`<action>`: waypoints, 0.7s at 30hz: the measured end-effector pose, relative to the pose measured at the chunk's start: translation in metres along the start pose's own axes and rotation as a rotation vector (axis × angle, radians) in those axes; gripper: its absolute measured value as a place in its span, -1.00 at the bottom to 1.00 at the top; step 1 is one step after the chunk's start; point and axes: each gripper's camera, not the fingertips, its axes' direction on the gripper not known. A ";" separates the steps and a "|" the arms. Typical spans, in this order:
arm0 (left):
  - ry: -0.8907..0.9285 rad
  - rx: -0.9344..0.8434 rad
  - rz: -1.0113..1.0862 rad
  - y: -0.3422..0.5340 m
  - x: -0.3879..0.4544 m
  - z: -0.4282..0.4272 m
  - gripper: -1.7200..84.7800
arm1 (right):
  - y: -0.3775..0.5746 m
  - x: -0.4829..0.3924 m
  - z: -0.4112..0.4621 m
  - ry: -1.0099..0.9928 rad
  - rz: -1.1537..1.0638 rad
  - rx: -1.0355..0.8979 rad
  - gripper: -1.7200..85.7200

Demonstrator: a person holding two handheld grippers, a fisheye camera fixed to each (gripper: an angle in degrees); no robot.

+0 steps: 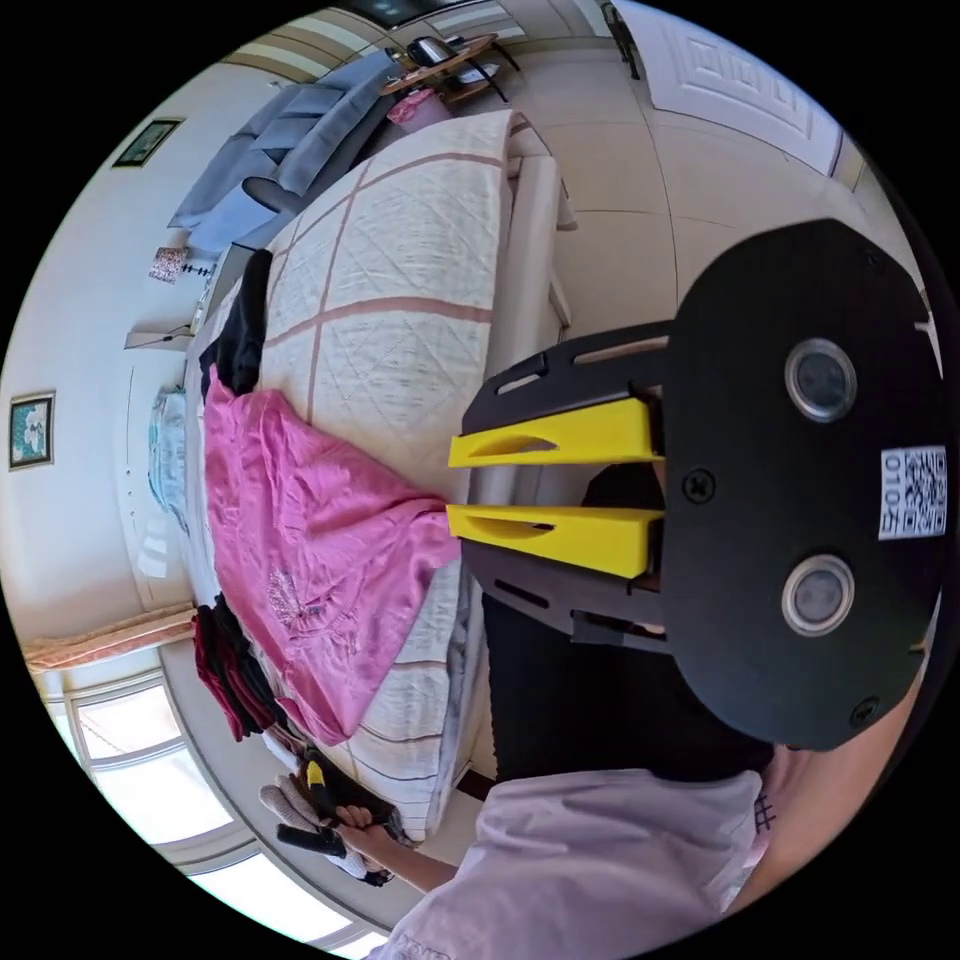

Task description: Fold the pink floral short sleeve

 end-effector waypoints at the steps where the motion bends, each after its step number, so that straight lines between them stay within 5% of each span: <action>1: -0.007 -0.005 0.030 -0.009 0.006 0.003 -0.83 | -0.004 0.002 -0.008 -0.006 0.006 0.058 -0.79; 5: -0.090 -0.077 0.244 -0.066 0.042 0.050 -0.75 | -0.038 -0.011 -0.016 0.026 -0.060 0.175 -0.72; 15: -0.041 -0.304 0.463 -0.133 0.069 0.154 -0.76 | -0.130 -0.040 0.086 -0.016 -0.326 -0.053 -0.71; 21: -0.059 -0.349 0.507 -0.117 0.089 0.160 -0.92 | -0.134 0.007 0.068 -0.090 -0.157 -0.006 -0.83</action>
